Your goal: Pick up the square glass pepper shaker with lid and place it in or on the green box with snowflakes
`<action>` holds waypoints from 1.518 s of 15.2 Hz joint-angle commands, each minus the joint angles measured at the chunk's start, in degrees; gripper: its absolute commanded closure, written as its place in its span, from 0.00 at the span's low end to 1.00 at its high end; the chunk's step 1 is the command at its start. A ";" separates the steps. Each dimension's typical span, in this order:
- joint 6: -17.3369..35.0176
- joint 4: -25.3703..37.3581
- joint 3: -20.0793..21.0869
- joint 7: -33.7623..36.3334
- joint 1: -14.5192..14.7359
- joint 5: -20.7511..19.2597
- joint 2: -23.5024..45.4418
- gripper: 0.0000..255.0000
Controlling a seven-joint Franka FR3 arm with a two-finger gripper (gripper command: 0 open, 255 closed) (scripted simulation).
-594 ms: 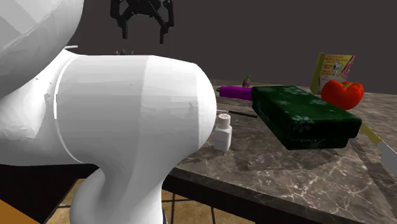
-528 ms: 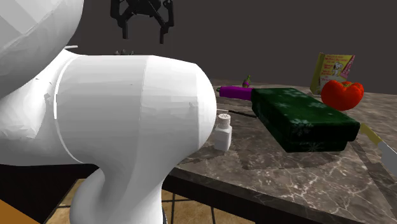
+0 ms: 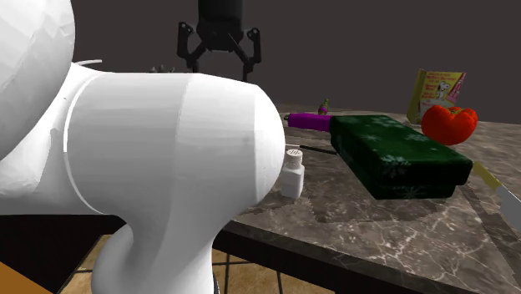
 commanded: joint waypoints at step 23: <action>20.08 -19.75 -17.84 -15.76 -16.40 -22.96 -3.02 0.00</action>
